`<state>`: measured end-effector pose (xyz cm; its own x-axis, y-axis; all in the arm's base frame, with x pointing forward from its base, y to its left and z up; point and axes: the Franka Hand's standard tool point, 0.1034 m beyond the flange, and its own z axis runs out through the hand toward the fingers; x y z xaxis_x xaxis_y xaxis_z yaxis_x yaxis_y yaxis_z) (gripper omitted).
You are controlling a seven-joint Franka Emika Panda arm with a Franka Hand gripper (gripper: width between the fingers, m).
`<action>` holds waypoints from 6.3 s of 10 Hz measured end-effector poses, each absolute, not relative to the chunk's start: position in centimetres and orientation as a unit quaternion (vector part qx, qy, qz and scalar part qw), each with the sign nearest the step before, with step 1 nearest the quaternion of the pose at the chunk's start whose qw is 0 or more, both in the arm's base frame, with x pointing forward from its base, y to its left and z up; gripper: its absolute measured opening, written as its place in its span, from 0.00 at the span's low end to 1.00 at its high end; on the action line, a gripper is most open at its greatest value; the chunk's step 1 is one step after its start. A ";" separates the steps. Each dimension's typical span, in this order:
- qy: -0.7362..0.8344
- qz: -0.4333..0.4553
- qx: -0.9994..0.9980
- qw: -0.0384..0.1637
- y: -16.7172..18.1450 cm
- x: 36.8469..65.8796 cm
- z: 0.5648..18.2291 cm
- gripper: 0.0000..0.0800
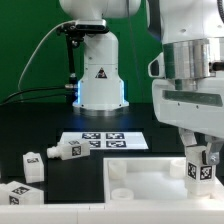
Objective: Assemble square table
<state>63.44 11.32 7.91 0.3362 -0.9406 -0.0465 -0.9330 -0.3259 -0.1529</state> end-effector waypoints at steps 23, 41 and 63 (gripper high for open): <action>0.594 -0.035 -0.802 0.057 12.0 63.6 8.2 0.36; -0.078 -0.077 -0.994 0.000 10.7 63.9 8.2 0.54; 0.653 -0.035 -0.752 0.087 12.0 63.6 8.1 0.67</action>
Offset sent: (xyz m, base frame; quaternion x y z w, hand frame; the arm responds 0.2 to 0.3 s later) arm 0.0050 0.0190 0.0037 0.0019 -0.0489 -0.4986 0.8655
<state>63.61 11.99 8.05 0.1453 -0.9875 -0.0606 -0.9753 -0.1327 -0.1766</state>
